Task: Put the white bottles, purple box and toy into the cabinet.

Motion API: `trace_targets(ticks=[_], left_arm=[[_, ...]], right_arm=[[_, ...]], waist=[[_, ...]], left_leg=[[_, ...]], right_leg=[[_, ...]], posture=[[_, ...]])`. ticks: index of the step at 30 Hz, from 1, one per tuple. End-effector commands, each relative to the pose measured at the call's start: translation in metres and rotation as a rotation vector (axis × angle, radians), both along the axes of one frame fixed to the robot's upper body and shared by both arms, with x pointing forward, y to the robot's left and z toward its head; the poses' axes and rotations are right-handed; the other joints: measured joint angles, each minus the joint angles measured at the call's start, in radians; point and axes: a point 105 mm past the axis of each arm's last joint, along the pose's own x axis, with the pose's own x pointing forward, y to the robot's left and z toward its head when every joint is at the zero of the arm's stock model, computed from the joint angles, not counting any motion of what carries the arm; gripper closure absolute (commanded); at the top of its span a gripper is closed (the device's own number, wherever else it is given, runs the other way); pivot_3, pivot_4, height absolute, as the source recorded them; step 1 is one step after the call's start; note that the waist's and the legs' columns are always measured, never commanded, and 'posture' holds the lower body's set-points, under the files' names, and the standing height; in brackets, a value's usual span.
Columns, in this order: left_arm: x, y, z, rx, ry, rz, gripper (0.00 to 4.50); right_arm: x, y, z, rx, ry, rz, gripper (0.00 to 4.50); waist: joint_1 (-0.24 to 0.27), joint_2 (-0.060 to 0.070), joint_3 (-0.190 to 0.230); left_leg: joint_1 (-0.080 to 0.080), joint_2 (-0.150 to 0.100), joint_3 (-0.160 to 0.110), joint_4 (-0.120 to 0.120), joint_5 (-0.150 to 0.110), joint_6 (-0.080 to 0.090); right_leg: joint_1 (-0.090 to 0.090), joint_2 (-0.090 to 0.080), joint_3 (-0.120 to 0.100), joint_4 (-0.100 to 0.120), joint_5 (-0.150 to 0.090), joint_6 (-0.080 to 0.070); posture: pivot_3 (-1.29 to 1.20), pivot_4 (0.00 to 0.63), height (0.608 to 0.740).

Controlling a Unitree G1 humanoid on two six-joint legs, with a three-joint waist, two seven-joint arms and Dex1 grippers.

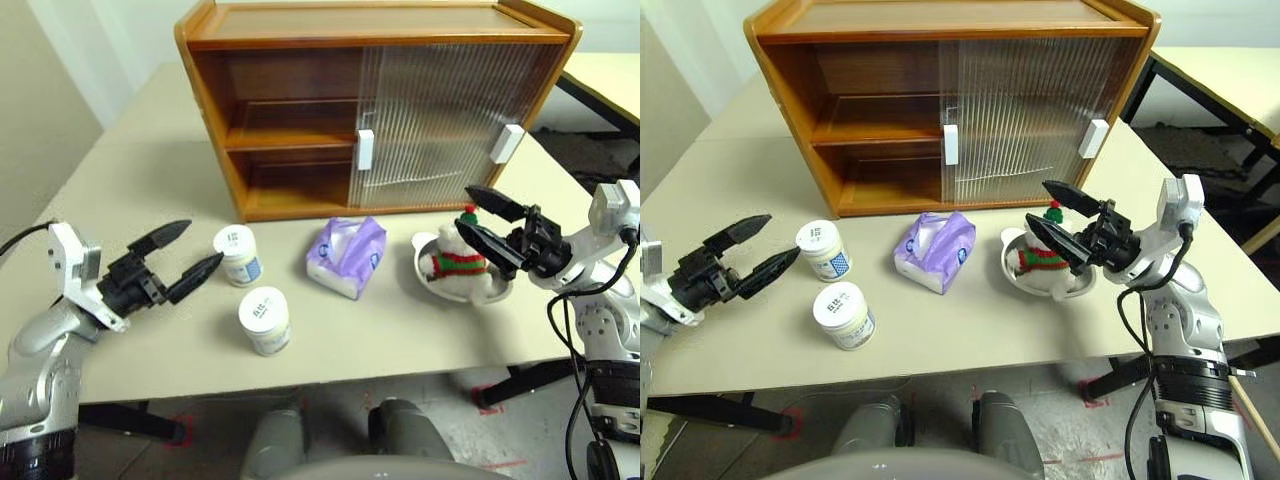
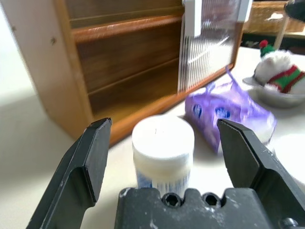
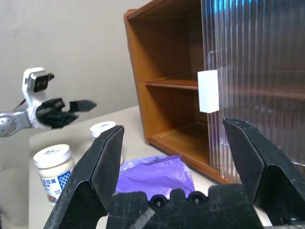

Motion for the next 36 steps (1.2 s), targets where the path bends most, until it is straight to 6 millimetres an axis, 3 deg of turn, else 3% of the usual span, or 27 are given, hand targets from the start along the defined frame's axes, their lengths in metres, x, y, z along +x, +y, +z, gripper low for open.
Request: trace_targets(ticks=[1,7,13,23,36], left_arm=[[-0.002,-0.003,-0.016,0.001,0.025,0.000,0.01],[0.006,-0.009,-0.041,0.014,0.115,0.006,0.01],[0.015,-0.017,-0.045,-0.004,0.119,0.000,0.01],[0.017,-0.030,-0.076,0.063,0.211,-0.041,0.01],[0.036,-0.045,-0.103,0.126,0.300,-0.010,0.01]], right_arm=[[0.002,-0.002,-0.001,-0.015,0.000,0.000,0.00],[0.001,-0.005,0.001,-0.028,-0.005,0.003,0.00],[-0.001,-0.005,0.002,-0.038,-0.010,0.004,0.00],[-0.004,-0.006,0.002,-0.039,-0.011,-0.005,0.00],[-0.007,-0.006,0.002,-0.041,-0.009,-0.012,0.00]], waist=[[0.007,0.001,0.000],[0.015,0.001,0.000],[0.015,0.001,0.000],[0.003,0.001,0.000],[-0.005,0.001,0.000]], left_leg=[[0.000,0.000,0.001,0.000,0.000,0.000],[0.001,0.001,0.007,0.000,0.000,0.000],[0.000,0.001,0.007,0.000,0.000,0.000],[0.000,0.001,0.007,-0.001,0.000,0.000],[0.000,0.001,0.007,-0.001,0.000,0.000]], right_leg=[[0.000,0.000,0.000,0.000,0.000,0.000],[0.000,0.000,0.001,0.000,0.000,0.001],[-0.001,0.000,0.001,0.000,-0.001,0.002],[-0.001,0.000,0.001,0.000,-0.002,0.003],[-0.001,-0.001,0.002,0.000,-0.001,0.003]], posture=[[0.12,0.000,0.740],[0.11,0.000,0.740],[0.10,0.000,0.740],[0.09,0.000,0.740],[0.07,0.000,0.740]])
